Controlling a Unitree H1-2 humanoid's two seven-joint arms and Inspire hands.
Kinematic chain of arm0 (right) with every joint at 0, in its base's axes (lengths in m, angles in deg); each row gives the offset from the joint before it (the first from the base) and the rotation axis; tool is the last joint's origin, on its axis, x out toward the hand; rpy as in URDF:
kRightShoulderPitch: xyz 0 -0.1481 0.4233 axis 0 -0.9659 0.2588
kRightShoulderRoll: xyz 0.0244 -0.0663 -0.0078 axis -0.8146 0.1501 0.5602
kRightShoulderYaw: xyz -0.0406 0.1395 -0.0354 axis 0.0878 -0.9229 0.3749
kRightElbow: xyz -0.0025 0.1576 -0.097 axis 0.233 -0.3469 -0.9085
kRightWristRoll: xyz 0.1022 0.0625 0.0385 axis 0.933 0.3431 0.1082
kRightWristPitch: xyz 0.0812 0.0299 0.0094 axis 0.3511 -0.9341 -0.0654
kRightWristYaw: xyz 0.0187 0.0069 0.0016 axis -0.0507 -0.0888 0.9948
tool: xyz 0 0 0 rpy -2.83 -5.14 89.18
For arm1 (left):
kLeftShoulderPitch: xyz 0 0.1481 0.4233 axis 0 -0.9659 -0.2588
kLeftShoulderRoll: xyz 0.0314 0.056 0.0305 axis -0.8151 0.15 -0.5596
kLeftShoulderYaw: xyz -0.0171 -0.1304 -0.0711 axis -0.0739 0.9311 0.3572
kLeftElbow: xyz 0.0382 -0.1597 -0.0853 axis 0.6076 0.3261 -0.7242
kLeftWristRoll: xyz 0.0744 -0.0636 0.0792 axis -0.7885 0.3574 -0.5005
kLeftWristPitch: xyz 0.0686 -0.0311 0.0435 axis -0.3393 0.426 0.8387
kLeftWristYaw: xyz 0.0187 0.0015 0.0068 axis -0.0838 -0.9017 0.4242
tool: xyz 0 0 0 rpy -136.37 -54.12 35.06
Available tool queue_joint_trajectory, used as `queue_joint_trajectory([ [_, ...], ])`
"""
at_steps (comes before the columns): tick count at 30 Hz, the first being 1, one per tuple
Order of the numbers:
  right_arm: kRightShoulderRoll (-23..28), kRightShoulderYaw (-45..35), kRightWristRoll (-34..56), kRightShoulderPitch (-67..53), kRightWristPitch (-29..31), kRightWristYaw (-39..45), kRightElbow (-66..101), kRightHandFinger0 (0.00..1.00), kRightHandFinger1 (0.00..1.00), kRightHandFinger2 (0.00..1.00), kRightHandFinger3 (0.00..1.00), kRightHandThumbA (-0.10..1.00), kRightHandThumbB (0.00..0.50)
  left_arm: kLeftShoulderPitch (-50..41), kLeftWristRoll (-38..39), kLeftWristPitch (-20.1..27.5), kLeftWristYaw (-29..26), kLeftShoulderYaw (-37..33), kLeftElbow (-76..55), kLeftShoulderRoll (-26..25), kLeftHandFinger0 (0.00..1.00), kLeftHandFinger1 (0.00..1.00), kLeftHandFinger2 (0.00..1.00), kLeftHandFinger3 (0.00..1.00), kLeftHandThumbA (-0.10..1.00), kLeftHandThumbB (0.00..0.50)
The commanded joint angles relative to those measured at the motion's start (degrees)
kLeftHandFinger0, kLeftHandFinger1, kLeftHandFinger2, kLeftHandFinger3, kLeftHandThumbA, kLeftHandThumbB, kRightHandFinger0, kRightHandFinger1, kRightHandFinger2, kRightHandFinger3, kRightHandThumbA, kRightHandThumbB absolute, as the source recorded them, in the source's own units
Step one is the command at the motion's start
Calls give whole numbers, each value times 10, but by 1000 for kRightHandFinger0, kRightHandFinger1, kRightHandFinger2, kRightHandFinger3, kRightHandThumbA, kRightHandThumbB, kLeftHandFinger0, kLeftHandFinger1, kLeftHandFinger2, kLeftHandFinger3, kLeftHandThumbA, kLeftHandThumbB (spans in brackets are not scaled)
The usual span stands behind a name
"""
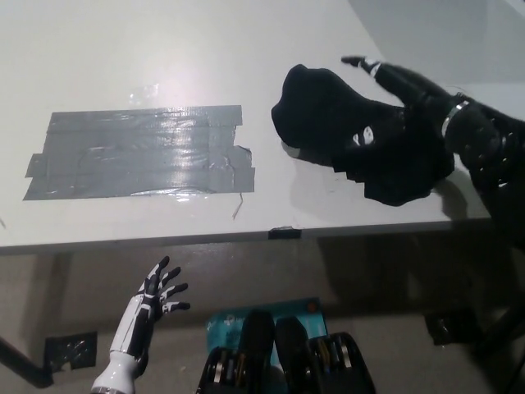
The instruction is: A person hands a black t-shirt to the robot and rhe robot picks it up with its right hand and places it on the black spot on the desk infron tof it
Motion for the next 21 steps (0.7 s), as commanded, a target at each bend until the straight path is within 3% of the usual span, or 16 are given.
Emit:
queue_joint_trajectory([
  [1, 42, -247, 376, 89, -203, 114, 285, 1000, 1000, 1000, 1000, 1000, 500, 18, -1, 12, 15, -7, -12, -9, 683, 837, 931, 1000, 1000, 500],
  [9, 47, -346, 469, 81, -205, 35, 371, 1000, 1000, 1000, 1000, 1000, 500, 20, -4, 4, 14, -8, -15, -10, 649, 824, 926, 1000, 991, 500],
  [14, 43, -352, 461, 17, -205, 9, 528, 1000, 1000, 1000, 1000, 1000, 500, 19, -8, 5, 10, -8, -16, -8, 642, 834, 921, 1000, 995, 500],
  [17, 32, -342, 449, -41, -205, 0, 615, 1000, 1000, 1000, 1000, 1000, 500, 20, -12, 10, 7, -9, -14, -8, 713, 895, 958, 1000, 1000, 500],
  [18, 16, -325, 427, -113, -187, -11, 678, 1000, 1000, 1000, 1000, 1000, 490, 20, -17, 16, 3, -9, -10, -9, 850, 978, 1000, 1000, 1000, 500],
  [21, -11, -300, 402, -199, -138, -16, 706, 1000, 1000, 1000, 1000, 1000, 463, 15, -28, 16, -2, -11, -9, -10, 1000, 1000, 1000, 1000, 1000, 500],
])
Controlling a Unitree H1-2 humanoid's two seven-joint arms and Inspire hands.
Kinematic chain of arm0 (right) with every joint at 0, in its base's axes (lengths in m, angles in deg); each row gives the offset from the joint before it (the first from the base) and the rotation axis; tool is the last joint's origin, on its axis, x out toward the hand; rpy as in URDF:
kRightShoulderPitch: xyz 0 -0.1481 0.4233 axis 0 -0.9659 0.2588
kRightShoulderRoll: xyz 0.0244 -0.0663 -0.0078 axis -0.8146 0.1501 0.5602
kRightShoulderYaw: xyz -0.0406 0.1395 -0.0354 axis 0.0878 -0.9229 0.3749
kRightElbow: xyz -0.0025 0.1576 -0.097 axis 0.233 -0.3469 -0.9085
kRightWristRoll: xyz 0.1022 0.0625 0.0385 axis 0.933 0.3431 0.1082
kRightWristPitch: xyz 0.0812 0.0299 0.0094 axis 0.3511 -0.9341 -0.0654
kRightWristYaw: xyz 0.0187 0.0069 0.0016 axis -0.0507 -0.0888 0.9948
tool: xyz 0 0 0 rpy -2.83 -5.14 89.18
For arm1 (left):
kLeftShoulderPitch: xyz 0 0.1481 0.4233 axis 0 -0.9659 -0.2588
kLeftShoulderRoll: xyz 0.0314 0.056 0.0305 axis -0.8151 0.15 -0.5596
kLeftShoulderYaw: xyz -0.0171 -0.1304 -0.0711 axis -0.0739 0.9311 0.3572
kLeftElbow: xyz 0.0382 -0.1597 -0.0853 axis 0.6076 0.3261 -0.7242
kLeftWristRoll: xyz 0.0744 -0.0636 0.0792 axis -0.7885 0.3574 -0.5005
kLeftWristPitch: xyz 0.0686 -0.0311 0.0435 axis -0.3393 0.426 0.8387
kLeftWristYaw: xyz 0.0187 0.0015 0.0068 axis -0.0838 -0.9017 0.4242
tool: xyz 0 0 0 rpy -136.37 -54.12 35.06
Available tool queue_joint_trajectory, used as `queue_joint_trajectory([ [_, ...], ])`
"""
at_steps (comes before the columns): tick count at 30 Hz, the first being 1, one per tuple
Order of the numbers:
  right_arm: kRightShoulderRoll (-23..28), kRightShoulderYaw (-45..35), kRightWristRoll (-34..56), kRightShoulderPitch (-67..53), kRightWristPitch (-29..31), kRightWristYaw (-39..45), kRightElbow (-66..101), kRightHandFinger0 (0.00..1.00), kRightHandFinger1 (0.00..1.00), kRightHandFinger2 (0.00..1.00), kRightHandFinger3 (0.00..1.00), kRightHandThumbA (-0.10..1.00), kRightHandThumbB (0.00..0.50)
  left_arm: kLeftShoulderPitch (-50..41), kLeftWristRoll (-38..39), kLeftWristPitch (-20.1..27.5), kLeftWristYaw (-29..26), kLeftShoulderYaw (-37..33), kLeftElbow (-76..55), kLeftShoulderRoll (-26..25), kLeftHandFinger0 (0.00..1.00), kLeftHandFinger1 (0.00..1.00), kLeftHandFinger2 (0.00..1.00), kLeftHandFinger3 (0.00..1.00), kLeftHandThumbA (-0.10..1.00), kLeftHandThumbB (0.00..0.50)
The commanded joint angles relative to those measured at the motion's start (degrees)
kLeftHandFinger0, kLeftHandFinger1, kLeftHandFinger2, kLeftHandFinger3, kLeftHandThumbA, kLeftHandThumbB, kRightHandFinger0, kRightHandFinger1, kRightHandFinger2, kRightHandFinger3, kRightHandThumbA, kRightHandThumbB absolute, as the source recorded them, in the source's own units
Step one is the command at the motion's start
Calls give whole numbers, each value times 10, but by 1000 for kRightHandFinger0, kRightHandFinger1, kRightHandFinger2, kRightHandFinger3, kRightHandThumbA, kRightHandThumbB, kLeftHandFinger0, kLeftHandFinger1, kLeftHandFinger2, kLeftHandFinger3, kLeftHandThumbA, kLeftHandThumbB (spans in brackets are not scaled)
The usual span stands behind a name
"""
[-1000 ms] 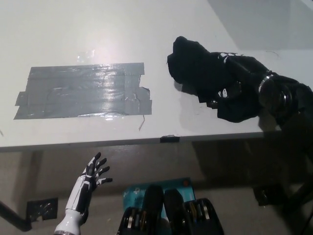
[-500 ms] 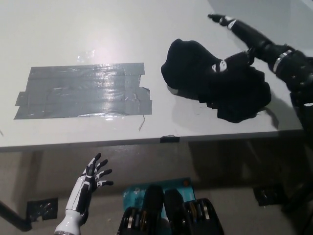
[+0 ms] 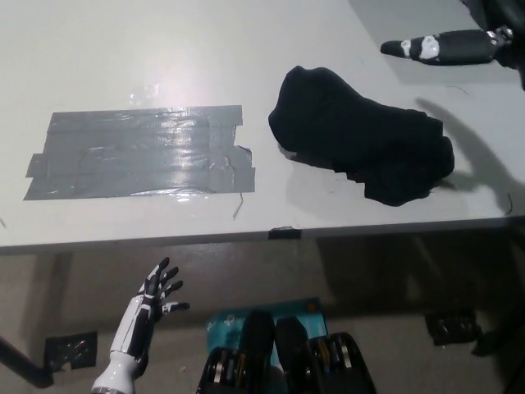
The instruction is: A person hands a black t-shirt to the robot and rhe robot picks it up with its right hand and places it on the black spot on the desk infron tof it
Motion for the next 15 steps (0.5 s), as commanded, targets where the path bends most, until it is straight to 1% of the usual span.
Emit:
queue_joint_trajectory([
  [1, -27, -72, 192, -193, -20, -37, 423, 1000, 1000, 1000, 1000, 1000, 456, 12, -34, 20, -4, -14, -11, -11, 1000, 1000, 1000, 1000, 1000, 500],
  [4, -43, -53, 178, -271, -30, -32, 425, 1000, 1000, 1000, 1000, 1000, 463, 10, -39, 22, -6, -16, -10, -10, 1000, 1000, 1000, 1000, 1000, 500],
  [5, -56, -42, 176, -311, -11, -28, 406, 1000, 1000, 1000, 1000, 1000, 435, 7, -38, 20, -6, -15, -11, -9, 1000, 1000, 1000, 1000, 1000, 500],
  [8, -79, -29, 160, -364, 23, -25, 354, 1000, 1000, 1000, 1000, 1000, 421, 5, -34, 12, -8, -12, -17, -6, 1000, 1000, 1000, 1000, 1000, 500],
  [10, -92, -26, 146, -392, 40, -22, 297, 1000, 1000, 1000, 1000, 1000, 433, 2, -29, 5, -3, -13, -23, -3, 1000, 1000, 1000, 1000, 1000, 500],
  [11, -97, -25, 144, -401, 43, -23, 281, 1000, 1000, 1000, 1000, 1000, 425, 0, -28, 4, -2, -13, -24, -3, 1000, 1000, 1000, 1000, 1000, 500],
  [12, -105, -22, 134, -413, 57, -23, 251, 1000, 1000, 1000, 1000, 1000, 399, 0, -26, 8, 0, -13, -21, -2, 1000, 1000, 1000, 1000, 1000, 497],
  [13, -109, -20, 128, -417, 66, -24, 237, 1000, 1000, 1000, 1000, 1000, 392, 0, -25, 11, 0, -13, -19, -2, 1000, 1000, 1000, 1000, 1000, 499],
  [14, -113, -14, 110, -424, 89, -24, 203, 1000, 1000, 1000, 1000, 1000, 360, 1, -22, 14, 3, -12, -15, -3, 1000, 1000, 1000, 1000, 1000, 500],
  [15, -116, -8, 98, -429, 99, -24, 180, 1000, 1000, 1000, 1000, 1000, 328, 1, -23, 14, 3, -13, -15, -4, 1000, 1000, 1000, 1000, 1000, 500],
])
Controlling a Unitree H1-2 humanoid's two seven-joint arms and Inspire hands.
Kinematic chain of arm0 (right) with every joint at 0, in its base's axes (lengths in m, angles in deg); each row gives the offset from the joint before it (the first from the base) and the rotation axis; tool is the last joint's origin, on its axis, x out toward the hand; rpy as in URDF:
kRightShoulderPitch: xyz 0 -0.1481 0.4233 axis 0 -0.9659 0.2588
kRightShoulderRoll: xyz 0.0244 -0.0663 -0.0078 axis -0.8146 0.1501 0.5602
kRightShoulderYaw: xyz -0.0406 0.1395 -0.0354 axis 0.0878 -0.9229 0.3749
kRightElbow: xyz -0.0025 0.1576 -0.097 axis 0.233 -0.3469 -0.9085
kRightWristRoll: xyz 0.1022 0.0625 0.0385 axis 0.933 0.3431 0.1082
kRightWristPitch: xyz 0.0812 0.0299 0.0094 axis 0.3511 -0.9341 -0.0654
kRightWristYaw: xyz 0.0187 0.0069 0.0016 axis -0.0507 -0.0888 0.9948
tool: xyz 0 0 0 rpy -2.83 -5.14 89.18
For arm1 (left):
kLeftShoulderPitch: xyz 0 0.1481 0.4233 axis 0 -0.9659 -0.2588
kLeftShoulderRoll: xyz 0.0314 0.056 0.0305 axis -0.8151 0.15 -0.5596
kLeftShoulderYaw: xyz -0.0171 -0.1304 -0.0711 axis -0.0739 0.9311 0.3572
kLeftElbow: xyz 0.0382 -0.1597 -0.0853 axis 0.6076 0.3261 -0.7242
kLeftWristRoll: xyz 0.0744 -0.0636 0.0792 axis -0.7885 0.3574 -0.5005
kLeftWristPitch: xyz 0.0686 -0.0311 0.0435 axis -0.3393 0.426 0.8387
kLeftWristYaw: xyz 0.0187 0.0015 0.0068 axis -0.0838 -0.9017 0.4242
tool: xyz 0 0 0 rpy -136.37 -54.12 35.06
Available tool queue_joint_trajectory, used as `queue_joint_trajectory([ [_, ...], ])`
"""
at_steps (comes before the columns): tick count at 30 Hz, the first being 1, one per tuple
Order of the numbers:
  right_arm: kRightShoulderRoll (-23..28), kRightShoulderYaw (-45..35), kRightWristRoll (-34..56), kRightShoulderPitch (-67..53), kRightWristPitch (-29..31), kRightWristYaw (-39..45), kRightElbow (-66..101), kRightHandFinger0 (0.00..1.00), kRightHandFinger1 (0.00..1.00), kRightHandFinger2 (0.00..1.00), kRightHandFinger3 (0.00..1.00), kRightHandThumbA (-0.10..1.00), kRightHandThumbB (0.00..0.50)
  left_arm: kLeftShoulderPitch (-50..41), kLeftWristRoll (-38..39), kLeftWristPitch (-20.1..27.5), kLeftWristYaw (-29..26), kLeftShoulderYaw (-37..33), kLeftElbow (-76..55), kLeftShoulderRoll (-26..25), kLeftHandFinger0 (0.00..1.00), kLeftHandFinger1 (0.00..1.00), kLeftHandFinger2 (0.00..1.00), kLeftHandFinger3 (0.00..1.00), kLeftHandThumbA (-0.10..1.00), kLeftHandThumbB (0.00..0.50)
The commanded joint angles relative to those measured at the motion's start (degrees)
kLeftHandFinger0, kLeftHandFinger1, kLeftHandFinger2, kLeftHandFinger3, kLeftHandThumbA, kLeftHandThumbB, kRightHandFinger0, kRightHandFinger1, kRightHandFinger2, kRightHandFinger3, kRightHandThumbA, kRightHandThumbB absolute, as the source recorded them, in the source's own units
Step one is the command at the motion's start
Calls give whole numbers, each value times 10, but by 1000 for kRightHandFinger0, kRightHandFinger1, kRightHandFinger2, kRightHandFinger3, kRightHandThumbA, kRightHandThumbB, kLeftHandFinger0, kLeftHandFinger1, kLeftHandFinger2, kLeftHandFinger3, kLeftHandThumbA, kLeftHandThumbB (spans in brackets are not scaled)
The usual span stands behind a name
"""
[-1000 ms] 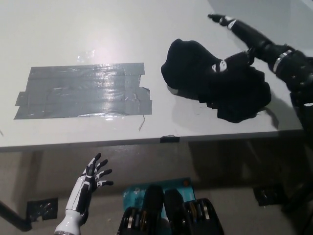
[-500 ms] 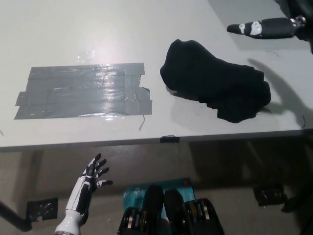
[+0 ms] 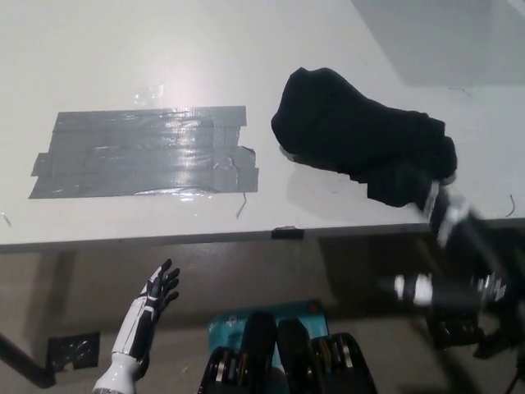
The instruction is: A person hands a black t-shirt to the robot and rhe robot picks it up with its right hand and places it on the black spot on the desk infron tof it
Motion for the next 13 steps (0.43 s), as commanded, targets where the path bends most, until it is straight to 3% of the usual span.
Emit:
queue_joint_trajectory([
  [1, -16, 11, -6, -26, 99, -20, -89, 1000, 1000, 1000, 1000, 1000, 300, 6, -16, 13, -1, -9, -13, -2, 1000, 1000, 1000, 1000, 1000, 500],
  [5, -5, 43, -54, -20, 128, -26, -190, 1000, 1000, 1000, 1000, 1000, 260, 5, -16, 7, -3, -8, -23, -3, 1000, 1000, 1000, 1000, 1000, 500],
  [10, 3, 56, -59, -17, 129, -30, -228, 1000, 1000, 1000, 1000, 1000, 298, 9, -17, 18, 0, -11, -12, -3, 1000, 1000, 1000, 1000, 1000, 500],
  [13, 4, 62, -65, -16, 134, -32, -236, 1000, 1000, 1000, 1000, 1000, 287, 9, -19, 20, 1, -12, -9, -5, 1000, 1000, 1000, 1000, 1000, 500],
])
